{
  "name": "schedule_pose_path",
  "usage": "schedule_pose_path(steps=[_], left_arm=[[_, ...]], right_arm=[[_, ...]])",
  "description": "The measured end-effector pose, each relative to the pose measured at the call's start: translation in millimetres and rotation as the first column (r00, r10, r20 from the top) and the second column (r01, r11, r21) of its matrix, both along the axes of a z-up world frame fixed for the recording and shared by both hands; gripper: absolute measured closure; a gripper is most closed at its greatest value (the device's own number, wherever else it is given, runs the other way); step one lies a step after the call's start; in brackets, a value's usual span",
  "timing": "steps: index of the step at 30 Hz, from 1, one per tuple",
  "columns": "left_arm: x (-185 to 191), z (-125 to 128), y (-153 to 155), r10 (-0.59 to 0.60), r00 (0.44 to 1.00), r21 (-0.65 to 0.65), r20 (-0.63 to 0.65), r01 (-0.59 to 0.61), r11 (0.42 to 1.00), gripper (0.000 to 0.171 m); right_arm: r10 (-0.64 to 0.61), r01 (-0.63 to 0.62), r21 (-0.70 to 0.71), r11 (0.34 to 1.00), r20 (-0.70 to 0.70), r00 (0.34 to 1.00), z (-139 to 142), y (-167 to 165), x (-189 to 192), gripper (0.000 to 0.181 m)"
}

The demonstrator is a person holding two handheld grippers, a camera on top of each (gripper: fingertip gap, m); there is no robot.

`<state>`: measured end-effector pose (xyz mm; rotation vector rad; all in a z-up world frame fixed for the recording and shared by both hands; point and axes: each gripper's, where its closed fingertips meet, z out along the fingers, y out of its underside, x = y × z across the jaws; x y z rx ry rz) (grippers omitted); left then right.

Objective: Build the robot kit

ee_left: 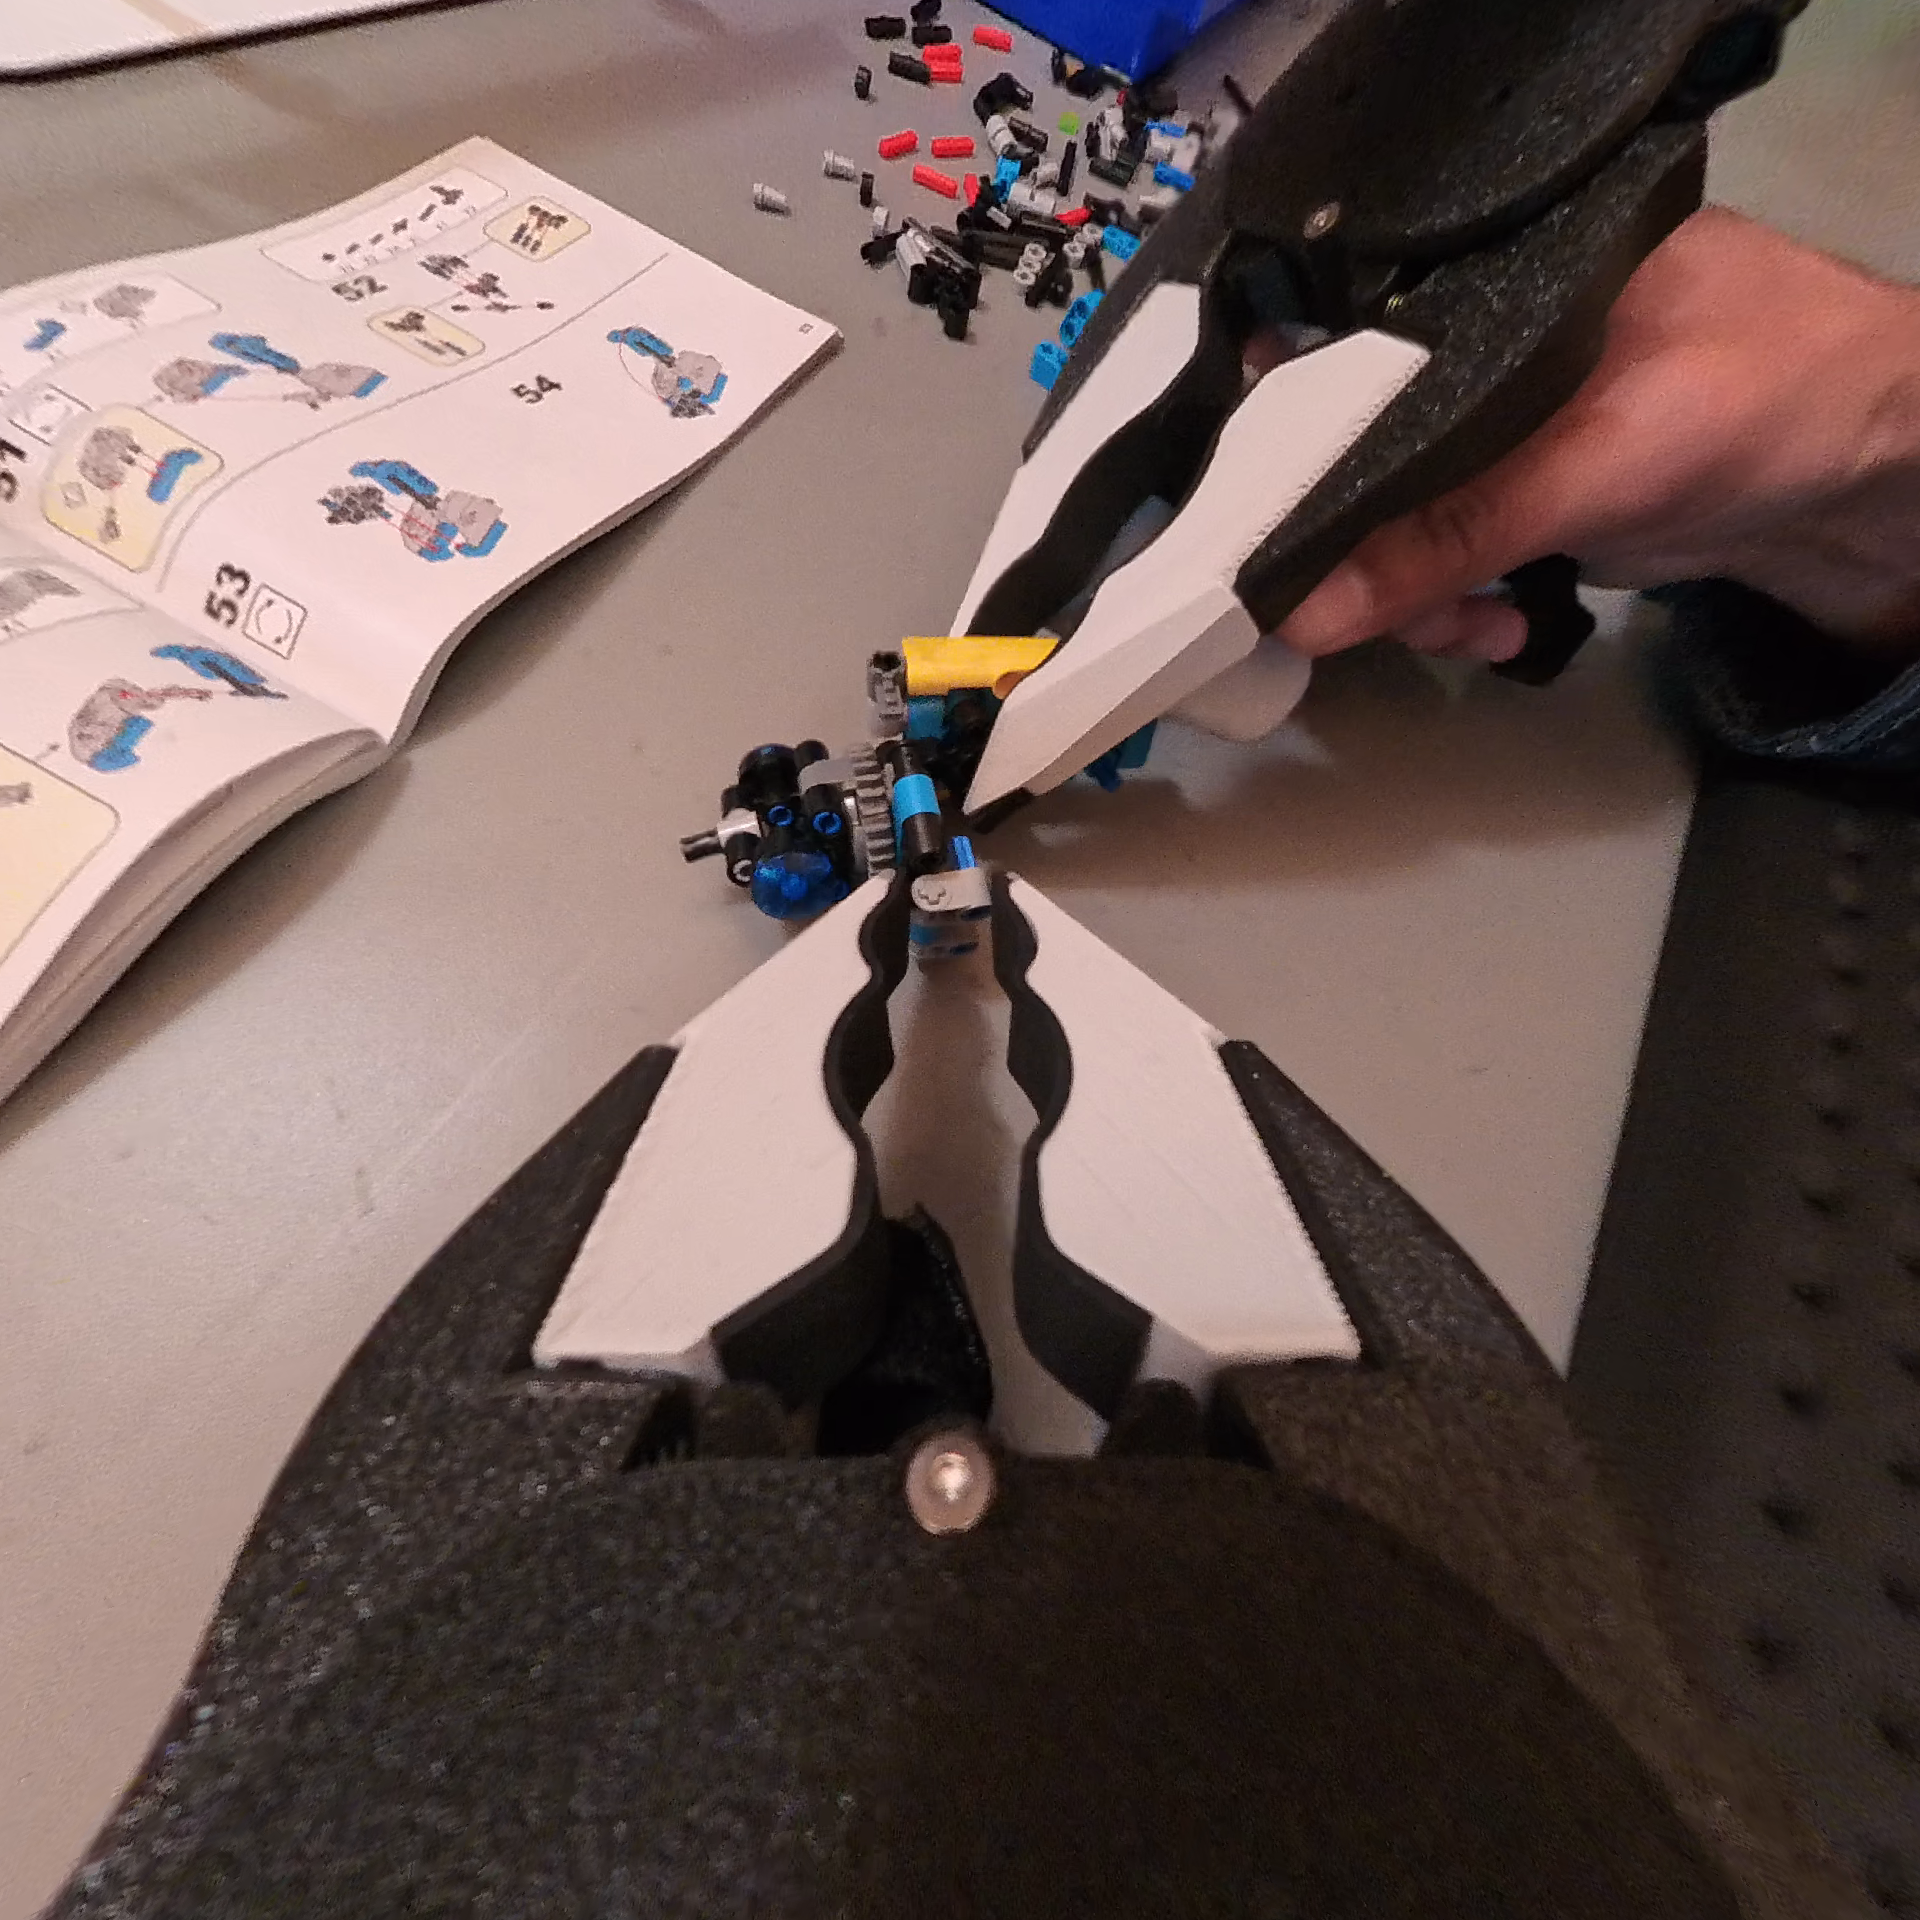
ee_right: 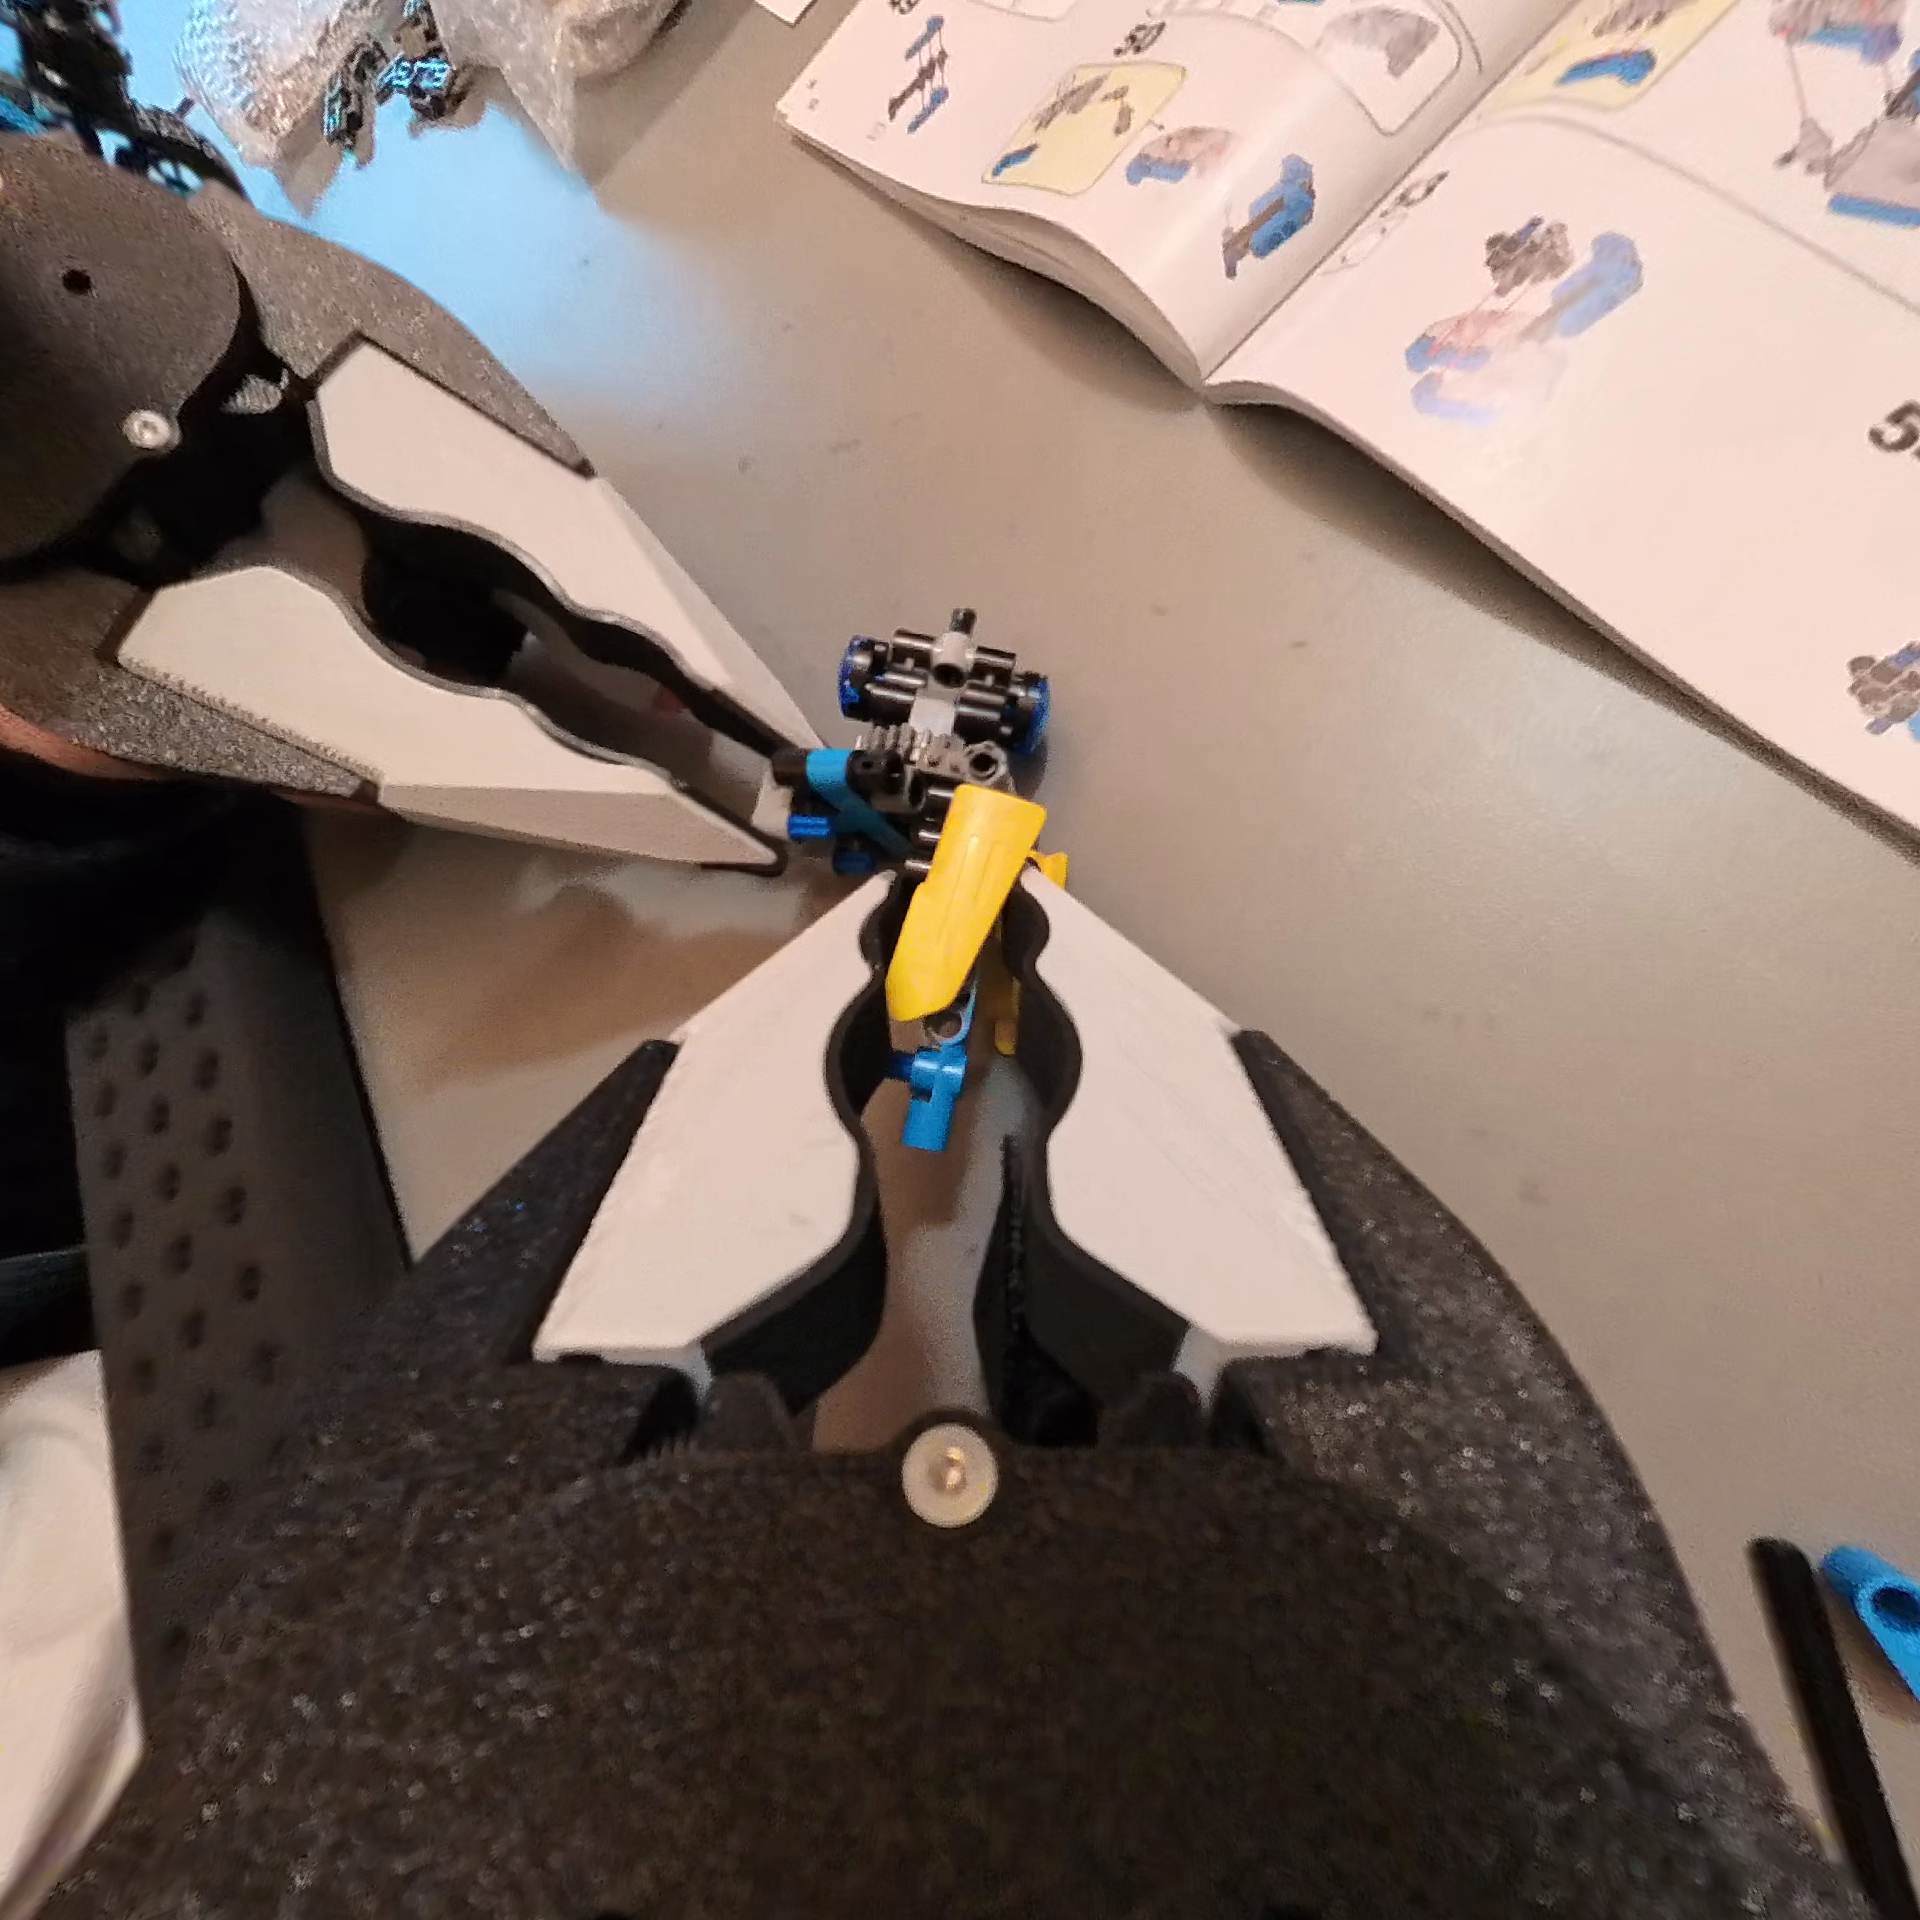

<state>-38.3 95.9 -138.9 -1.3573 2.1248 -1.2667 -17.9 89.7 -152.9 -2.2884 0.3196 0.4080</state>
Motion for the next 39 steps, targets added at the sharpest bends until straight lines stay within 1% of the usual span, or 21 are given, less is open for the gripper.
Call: schedule_pose_path(steps=[3,5,7,10,11,14,17,19,21,22,24,27,28,29,31,33,34,35,37,38,39], left_arm=[[0,0,-1,-0.003,1.0,0.011,0.007,0.003,1.0,0.157],[1,0,0,0.002,1.0,0.001,0.002,-0.002,1.0,0.157],[1,0,0,0.003,1.0,-0.013,-0.006,-0.004,1.0,0.157],[2,0,1,0.007,1.0,-0.017,-0.007,-0.007,1.0,0.157],[2,0,1,0.008,1.0,-0.021,-0.009,-0.008,1.0,0.157],[2,0,2,0.01,1.0,-0.049,-0.024,-0.012,0.999,0.157],[2,0,2,0.012,0.999,-0.059,-0.029,-0.013,0.998,0.157],[1,0,2,0.008,1.0,-0.048,-0.023,-0.009,0.999,0.157],[1,0,0,-0.003,1.0,-0.011,-0.003,0.003,1.0,0.157],[1,0,-1,-0.014,1.0,0.02,0.014,0.013,1.0,0.157],[1,-1,-3,-0.027,0.999,0.07,0.039,0.024,0.997,0.156],[0,0,1,-0.006,0.999,0.072,0.036,0.004,0.997,0.156],[0,0,2,0.004,0.999,0.069,0.036,-0.006,0.998,0.156],[1,2,4,0.018,0.999,0.059,0.042,-0.02,0.998,0.156],[1,13,6,0.038,0.997,0.006,0.07,-0.038,0.999,0.141],[-1,33,5,0.045,0.991,-0.086,0.123,-0.035,0.996,0.134],[-5,47,0,0.03,0.986,-0.154,0.164,-0.005,0.988,0.134],[-11,63,-7,-0.004,0.978,-0.233,0.207,0.053,0.971,0.135],[-26,91,-20,-0.074,0.957,-0.367,0.28,0.178,0.913,0.142],[-30,100,-21,-0.087,0.947,-0.392,0.311,0.21,0.896,0.142],[-33,104,-23,-0.101,0.937,-0.389,0.335,0.235,0.891,0.143]], right_arm=[[0.028,-0.029,0.007,1.0,0.111,0.993,0,-2,0,0.158],[0.036,-0.041,0.026,0.999,0.162,0.986,2,1,1,0.151],[0.017,-0.026,0.041,0.999,0.203,0.979,5,3,6,0.15],[0.013,-0.023,0.055,0.998,0.175,0.984,5,2,5,0.153],[-0.008,-0.001,0.055,0.998,0.175,0.985,5,1,7,0.157],[-0.025,0.019,0.031,0.999,0.215,0.976,4,-5,14,0.162],[0.005,-0.012,0.026,1.0,0.25,0.968,3,-9,12,0.162],[0.003,-0.006,0.012,1.0,0.25,0.968,3,-9,12,0.163],[-0.026,0.026,0.005,1.0,0.175,0.984,4,-7,13,0.163],[-0.041,0.04,0.01,0.999,0.112,0.993,5,-6,13,0.163],[-0.035,0.04,0.066,0.997,-0.088,0.996,13,-5,5,0.164],[0.019,0.054,0.193,0.98,-0.361,0.933,36,-8,-2,0.165],[0.048,0.057,0.23,0.971,-0.426,0.904,45,-10,-4,0.165],[0.075,0.057,0.265,0.963,-0.462,0.884,52,-11,-5,0.165],[0.156,0.03,0.344,0.938,-0.501,0.851,68,-12,-12,0.165],[0.259,-0.002,0.432,0.902,-0.537,0.803,86,-14,-23,0.165],[0.318,-0.024,0.474,0.88,-0.552,0.771,94,-16,-30,0.165],[0.382,-0.044,0.521,0.852,-0.563,0.733,104,-19,-37,0.164],[0.491,-0.06,0.599,0.799,-0.592,0.639,122,-26,-48,0.165],[0.523,-0.071,0.614,0.786,-0.601,0.604,126,-28,-52,0.165],[0.543,-0.077,0.623,0.778,-0.606,0.582,128,-29,-56,0.165]])
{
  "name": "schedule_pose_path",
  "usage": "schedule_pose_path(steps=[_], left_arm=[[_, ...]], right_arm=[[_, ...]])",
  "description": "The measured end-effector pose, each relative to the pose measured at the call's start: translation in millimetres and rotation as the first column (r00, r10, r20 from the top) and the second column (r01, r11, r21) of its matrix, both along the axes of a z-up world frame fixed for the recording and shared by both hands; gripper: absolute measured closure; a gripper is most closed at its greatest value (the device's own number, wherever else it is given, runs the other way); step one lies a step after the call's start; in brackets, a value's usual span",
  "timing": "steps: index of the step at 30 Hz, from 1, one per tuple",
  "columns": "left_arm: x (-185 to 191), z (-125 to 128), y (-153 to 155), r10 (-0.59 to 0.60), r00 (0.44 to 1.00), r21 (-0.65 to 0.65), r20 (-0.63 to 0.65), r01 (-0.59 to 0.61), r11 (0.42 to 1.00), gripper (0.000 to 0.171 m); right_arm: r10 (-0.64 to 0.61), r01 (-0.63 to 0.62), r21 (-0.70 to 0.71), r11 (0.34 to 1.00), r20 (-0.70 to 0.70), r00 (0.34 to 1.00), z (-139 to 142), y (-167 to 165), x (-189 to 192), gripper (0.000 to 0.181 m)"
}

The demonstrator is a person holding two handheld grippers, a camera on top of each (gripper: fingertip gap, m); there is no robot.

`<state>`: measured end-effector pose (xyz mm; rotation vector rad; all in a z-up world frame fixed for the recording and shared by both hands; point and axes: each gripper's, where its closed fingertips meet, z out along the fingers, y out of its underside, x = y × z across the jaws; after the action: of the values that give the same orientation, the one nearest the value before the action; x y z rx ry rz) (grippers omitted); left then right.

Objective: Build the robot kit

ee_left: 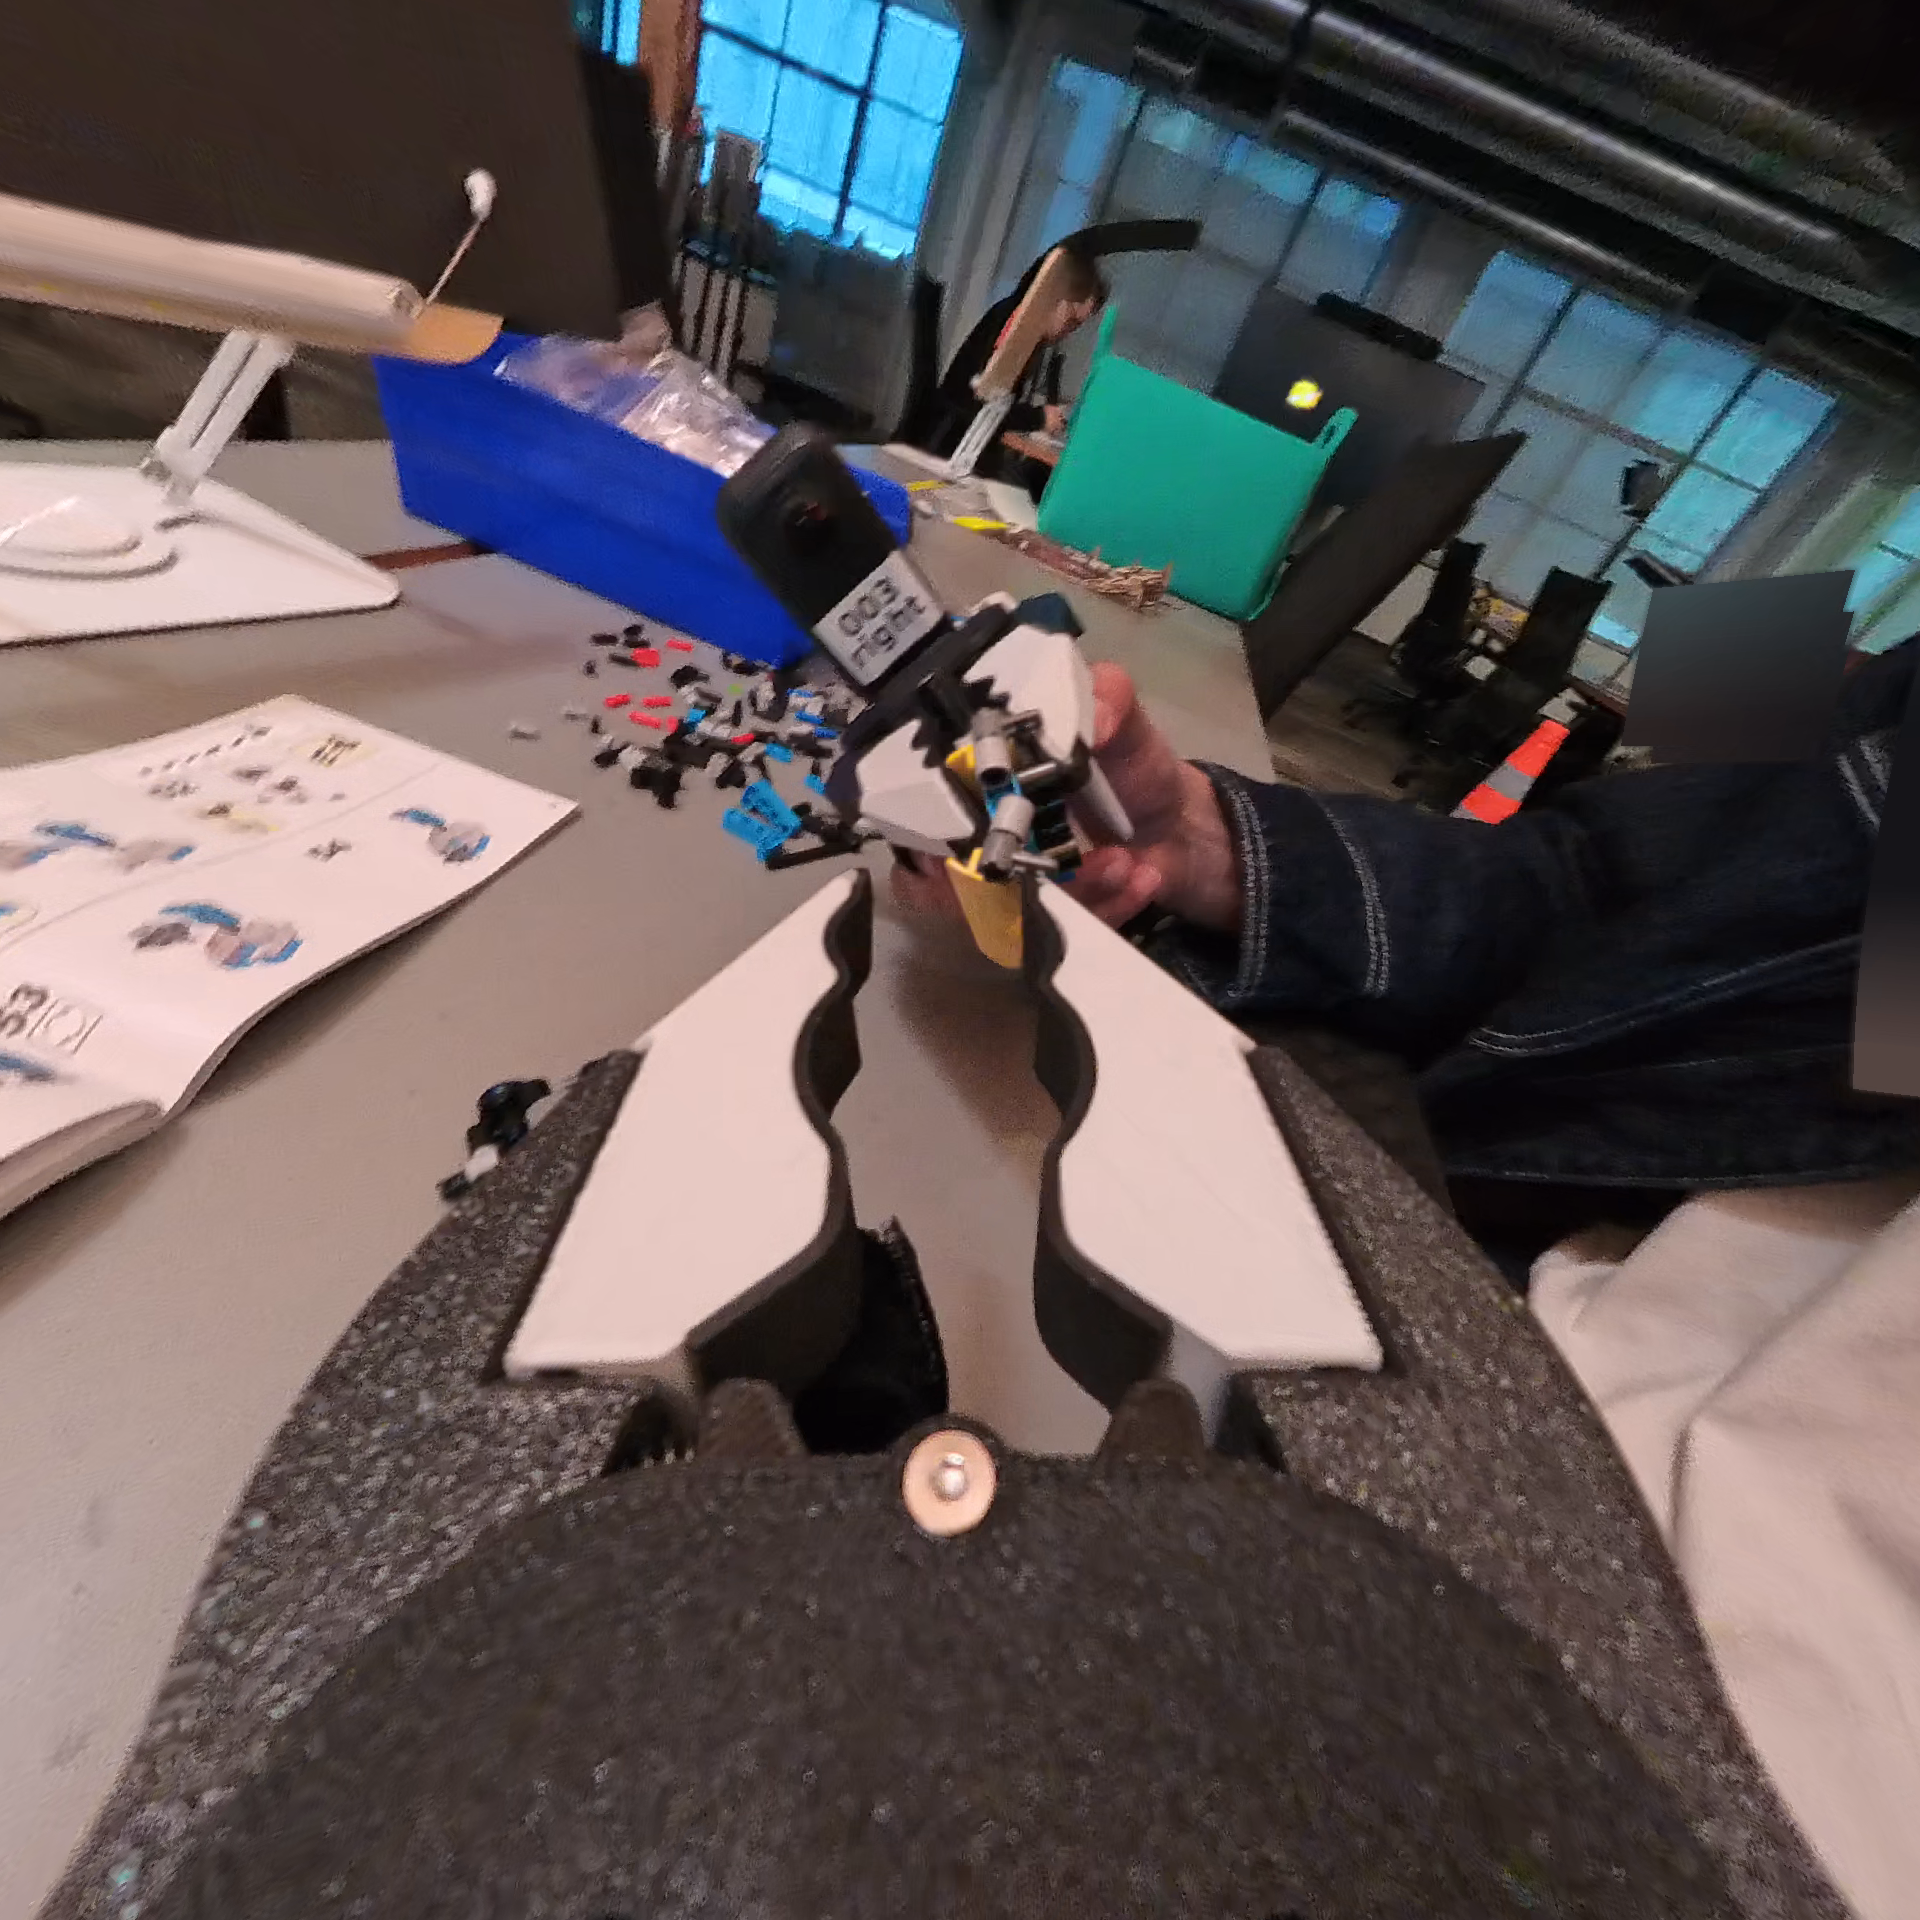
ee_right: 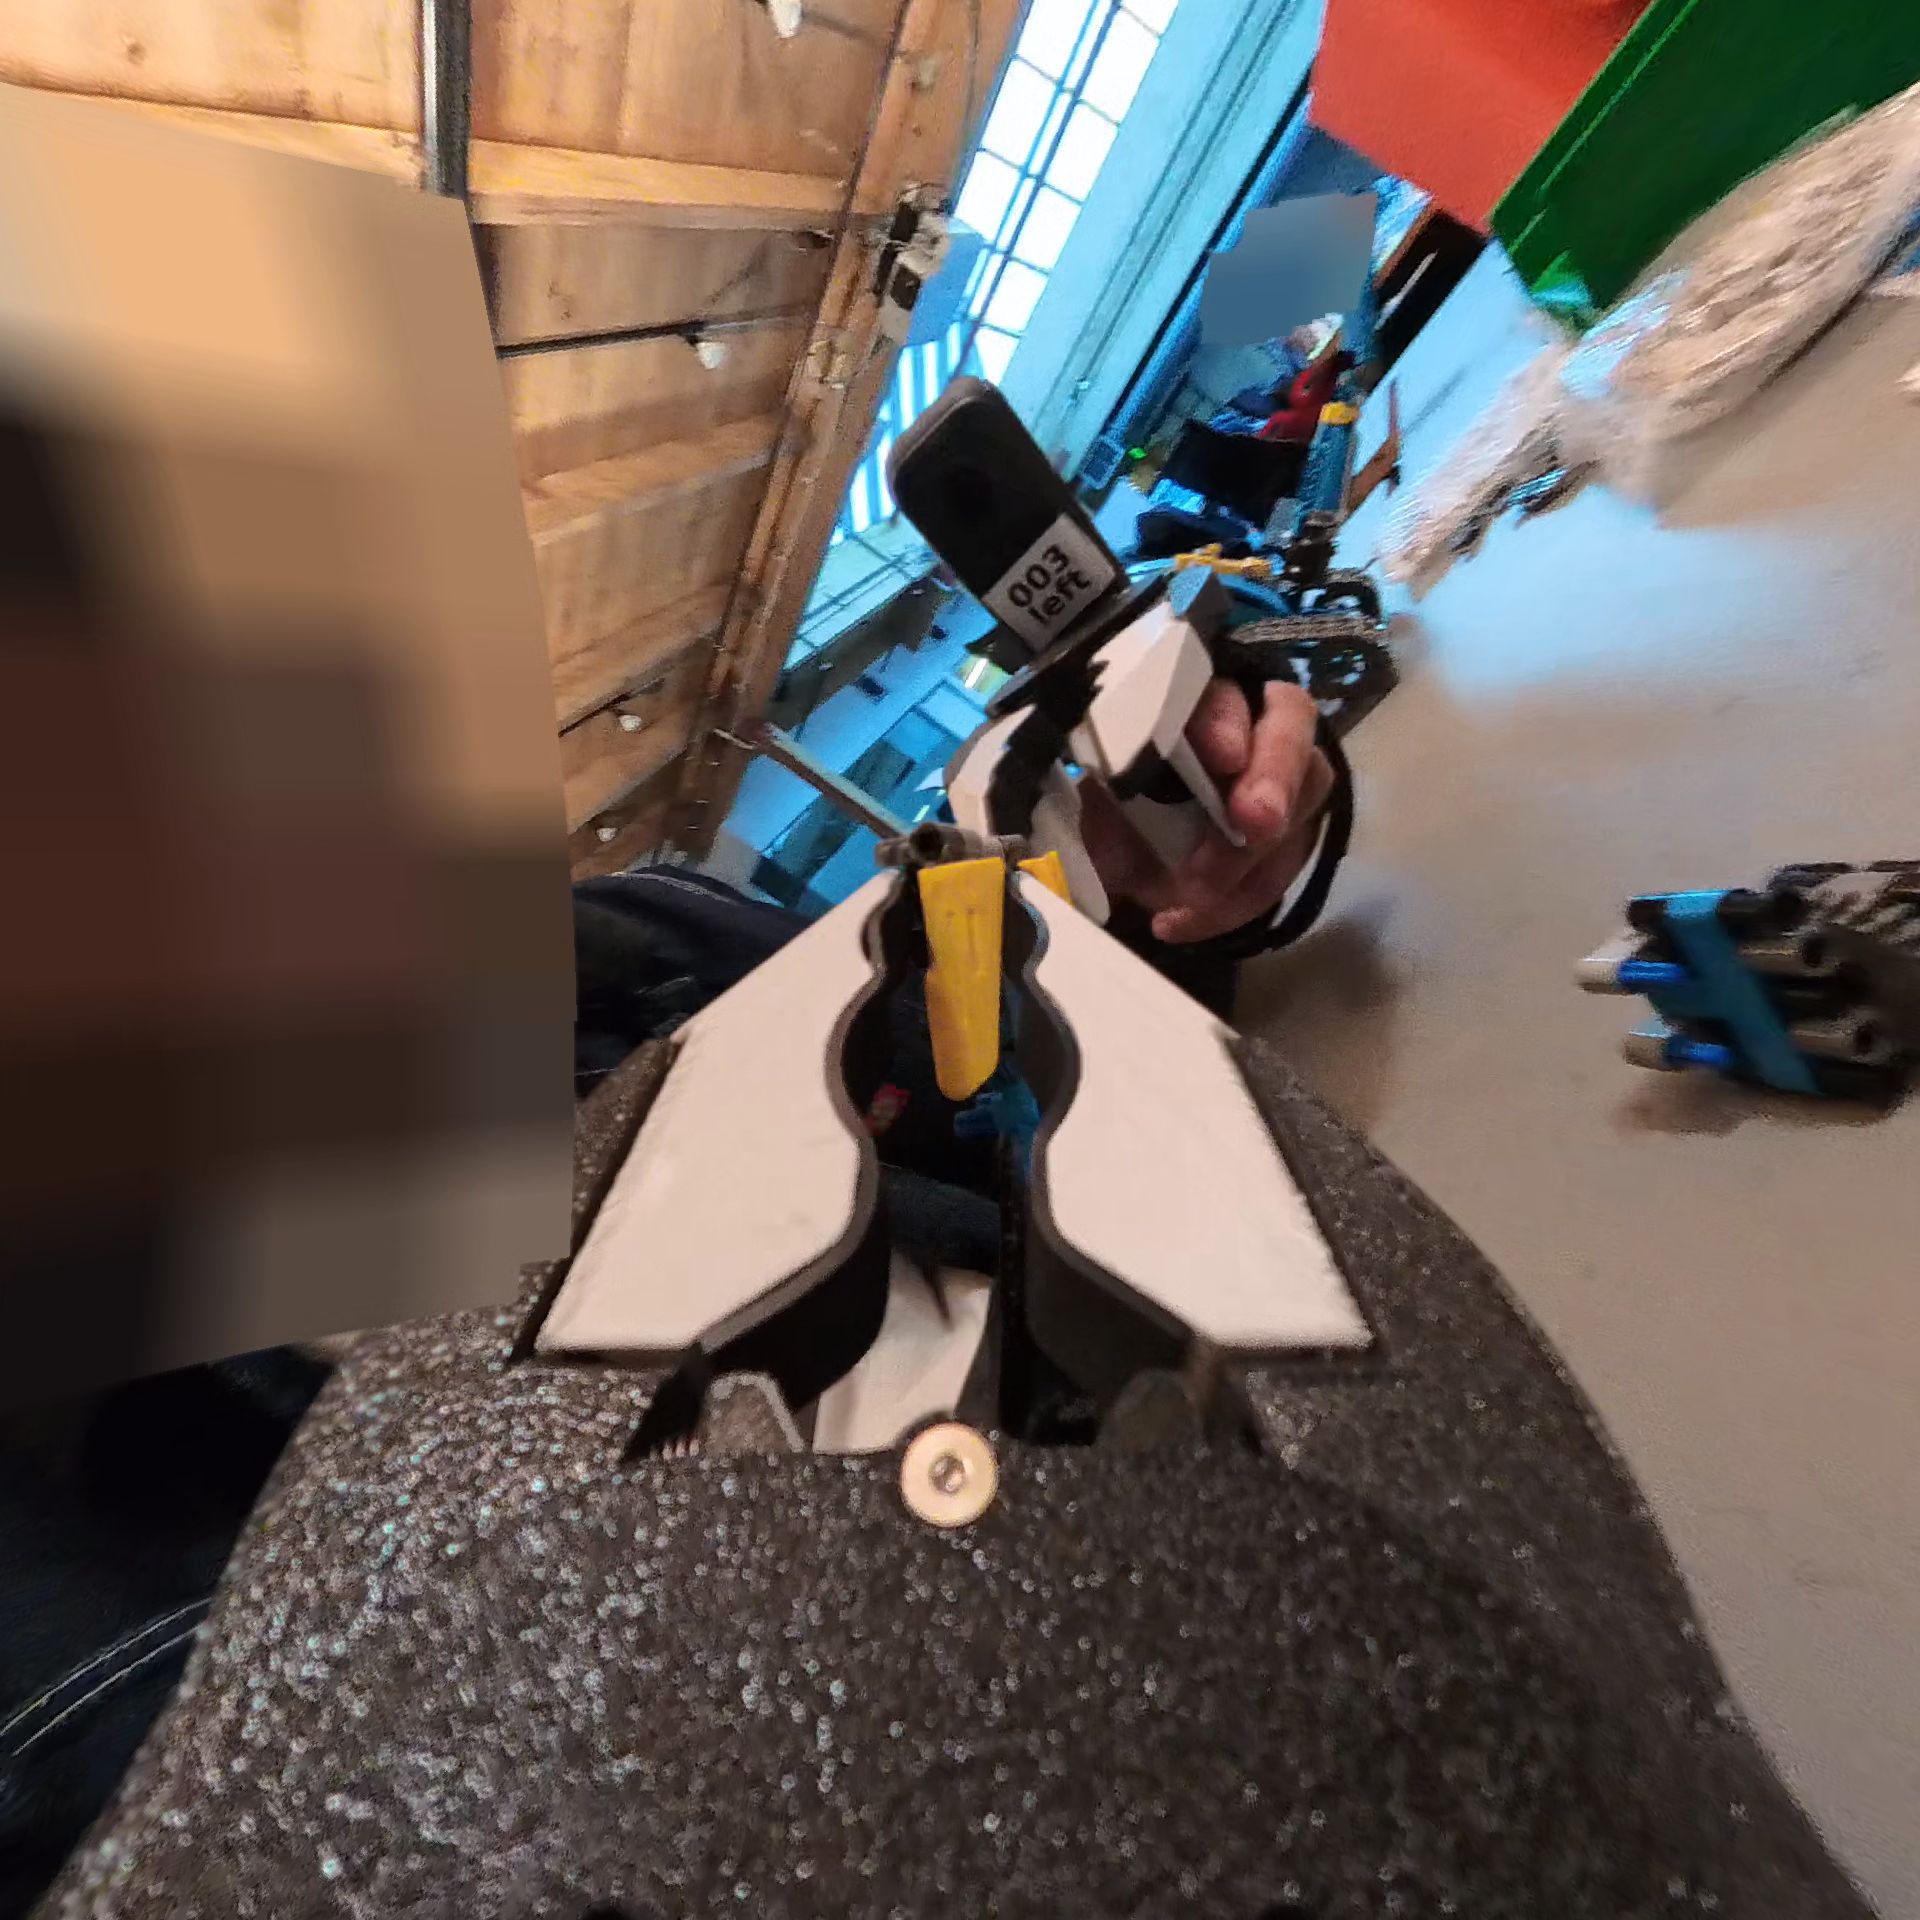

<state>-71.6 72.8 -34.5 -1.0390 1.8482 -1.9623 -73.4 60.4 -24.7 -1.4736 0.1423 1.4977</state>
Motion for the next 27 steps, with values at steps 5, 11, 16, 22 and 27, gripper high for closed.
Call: schedule_pose_path(steps=[5,11,16,22,27], left_arm=[[-14,5,-15,-0.089,0.995,0.015,0.047,0.089,0.996,0.152],[-11,-5,-24,-0.123,0.992,-0.005,-0.016,0.123,0.992,0.147],[-5,-8,-20,-0.119,0.991,-0.068,-0.06,0.115,0.991,0.158],[7,-28,-10,-0.041,0.988,-0.025,-0.15,0.038,0.999,0.159],[17,-37,-2,0.062,0.989,0.063,-0.136,-0.053,0.997,0.158]], right_arm=[[0.003,-0.003,0.019,1.0,-0.016,1.0,4,-1,0,0.165],[0.023,-0.021,0.049,0.999,-0.036,0.999,10,0,-8,0.163],[-0.089,0.081,0.071,0.994,0.111,0.99,7,8,-5,0.165],[-0.264,0.252,0.086,0.964,0.437,0.86,-13,19,3,0.166],[-0.357,0.35,0.13,0.928,0.584,0.729,-22,27,10,0.166]])
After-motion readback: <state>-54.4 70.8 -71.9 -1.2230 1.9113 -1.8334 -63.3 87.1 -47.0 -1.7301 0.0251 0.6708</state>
